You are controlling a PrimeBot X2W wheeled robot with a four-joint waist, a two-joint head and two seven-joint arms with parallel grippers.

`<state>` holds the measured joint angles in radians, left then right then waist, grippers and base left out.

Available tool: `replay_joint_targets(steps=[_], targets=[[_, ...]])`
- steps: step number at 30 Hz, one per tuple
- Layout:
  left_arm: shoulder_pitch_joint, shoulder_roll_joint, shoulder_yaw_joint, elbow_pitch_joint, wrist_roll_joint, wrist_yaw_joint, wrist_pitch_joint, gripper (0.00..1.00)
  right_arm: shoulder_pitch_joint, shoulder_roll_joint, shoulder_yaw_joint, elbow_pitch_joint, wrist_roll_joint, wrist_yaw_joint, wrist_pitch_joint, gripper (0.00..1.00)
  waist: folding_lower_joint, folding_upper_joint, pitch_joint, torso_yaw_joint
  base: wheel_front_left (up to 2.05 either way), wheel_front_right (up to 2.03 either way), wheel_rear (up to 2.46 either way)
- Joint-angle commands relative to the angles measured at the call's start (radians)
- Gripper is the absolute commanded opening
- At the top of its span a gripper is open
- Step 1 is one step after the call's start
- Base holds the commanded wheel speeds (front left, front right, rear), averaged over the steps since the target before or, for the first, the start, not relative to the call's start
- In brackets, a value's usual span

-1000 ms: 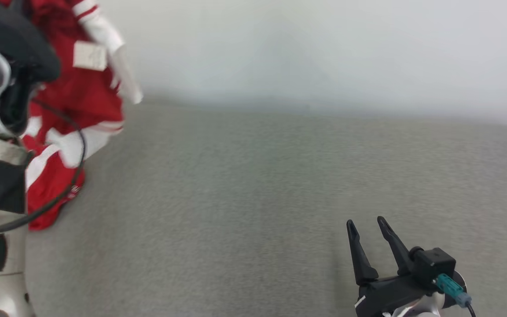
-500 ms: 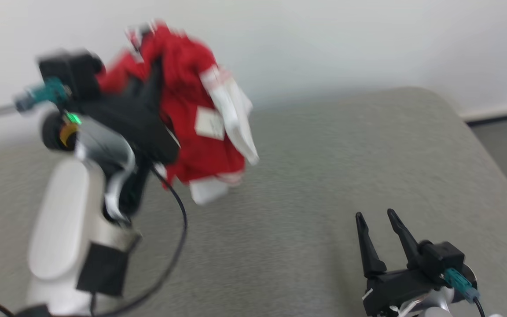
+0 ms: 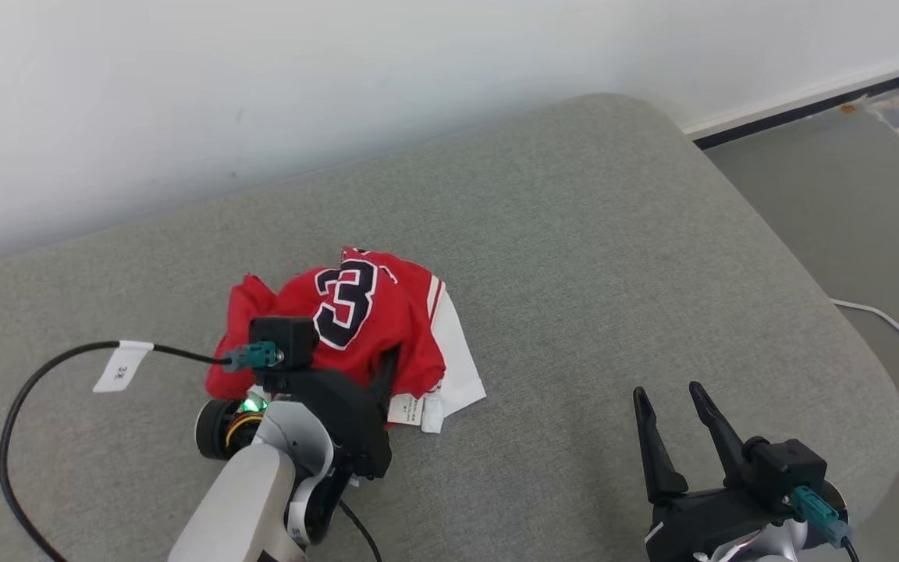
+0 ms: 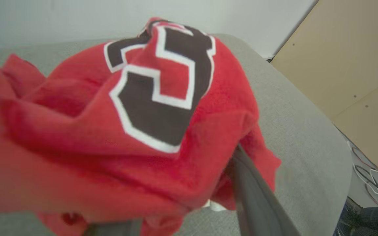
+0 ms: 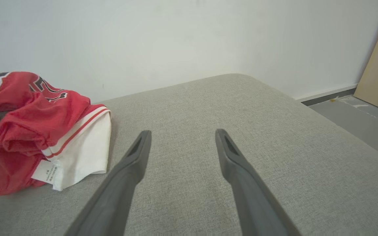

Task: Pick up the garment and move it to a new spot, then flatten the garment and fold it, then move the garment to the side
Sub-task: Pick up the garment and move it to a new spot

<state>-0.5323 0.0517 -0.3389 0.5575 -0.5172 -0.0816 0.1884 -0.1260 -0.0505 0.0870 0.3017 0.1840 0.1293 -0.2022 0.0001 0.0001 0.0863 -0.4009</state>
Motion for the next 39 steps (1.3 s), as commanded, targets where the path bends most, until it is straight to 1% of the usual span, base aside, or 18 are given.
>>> replay_joint_targets(steps=[1,3,4,5,8,12,18,21,23,24,27,30,35,39], targets=[[0.015,0.002,-0.007,0.019,-0.021,0.004,-0.035,1.0,0.002,0.0,-0.006,-0.001,-0.009,0.003,0.003,1.0,-0.0001,-0.0001,-0.003,0.034,0.0,0.0,0.0],[0.021,-0.001,-0.021,0.027,-0.032,0.008,-0.067,1.0,0.01,0.0,-0.015,0.003,-0.015,0.003,0.005,1.0,-0.0001,-0.0001,-0.017,0.065,0.0,0.0,0.0],[0.021,-0.001,-0.021,0.027,-0.032,0.008,-0.067,1.0,0.01,0.0,-0.015,0.003,-0.015,0.003,0.005,1.0,-0.0001,-0.0001,-0.017,0.065,0.0,0.0,0.0],[0.025,0.0,-0.018,0.025,-0.039,0.012,-0.088,1.0,0.012,0.0,-0.016,0.003,-0.016,0.003,0.005,1.0,-0.0001,-0.0001,-0.024,0.08,0.0,0.0,0.0],[0.038,0.0,-0.014,0.001,-0.056,0.016,-0.136,1.0,0.025,0.0,-0.023,0.002,-0.021,0.003,0.008,1.0,-0.0001,-0.0001,-0.044,0.135,0.0,0.0,0.0],[0.08,0.004,0.002,-0.051,-0.087,0.016,-0.155,1.0,0.034,0.0,-0.027,-0.001,-0.029,0.003,0.02,1.0,-0.0001,-0.0001,-0.074,0.207,0.0,0.0,0.0],[0.173,0.065,0.03,-0.183,-0.061,0.04,-0.23,1.0,0.045,0.0,-0.057,-0.015,-0.033,0.003,0.024,1.0,-0.0001,-0.0001,-0.098,0.292,0.0,0.0,0.0],[0.216,0.101,0.053,-0.249,-0.038,0.059,-0.302,1.0,0.048,0.0,-0.072,-0.016,-0.029,0.003,0.021,1.0,-0.0001,-0.0001,-0.102,0.325,0.0,0.0,0.0],[0.255,0.116,0.074,-0.277,-0.025,0.075,-0.358,1.0,0.049,0.0,-0.079,-0.016,-0.016,0.003,0.017,1.0,-0.0001,-0.0001,-0.103,0.341,0.0,0.0,0.0],[0.272,0.122,0.082,-0.293,-0.021,0.075,-0.384,1.0,0.048,0.0,-0.081,-0.015,-0.01,0.003,0.015,1.0,-0.0001,-0.0001,-0.104,0.348,0.0,0.0,0.0],[0.324,0.142,0.11,-0.337,0.004,0.06,-0.438,1.0,0.044,0.0,-0.085,-0.01,0.003,0.003,0.003,1.0,-0.0001,-0.0001,-0.103,0.364,0.0,0.0,0.0],[0.386,0.14,0.142,-0.373,0.031,0.041,-0.453,1.0,0.044,0.0,-0.089,0.0,0.005,0.003,-0.013,1.0,-0.0001,-0.0001,-0.102,0.374,0.0,0.0,0.0],[0.499,0.116,0.233,-0.46,0.125,0.001,-0.454,1.0,0.043,0.0,-0.087,0.016,-0.021,0.003,-0.042,1.0,-0.0001,-0.0001,-0.099,0.369,0.0,0.0,0.0],[0.587,0.097,0.299,-0.477,0.188,-0.017,-0.454,1.0,0.056,0.0,-0.093,0.031,-0.048,0.003,-0.056,1.0,-0.0001,-0.0001,-0.097,0.359,0.0,0.0,0.0]])
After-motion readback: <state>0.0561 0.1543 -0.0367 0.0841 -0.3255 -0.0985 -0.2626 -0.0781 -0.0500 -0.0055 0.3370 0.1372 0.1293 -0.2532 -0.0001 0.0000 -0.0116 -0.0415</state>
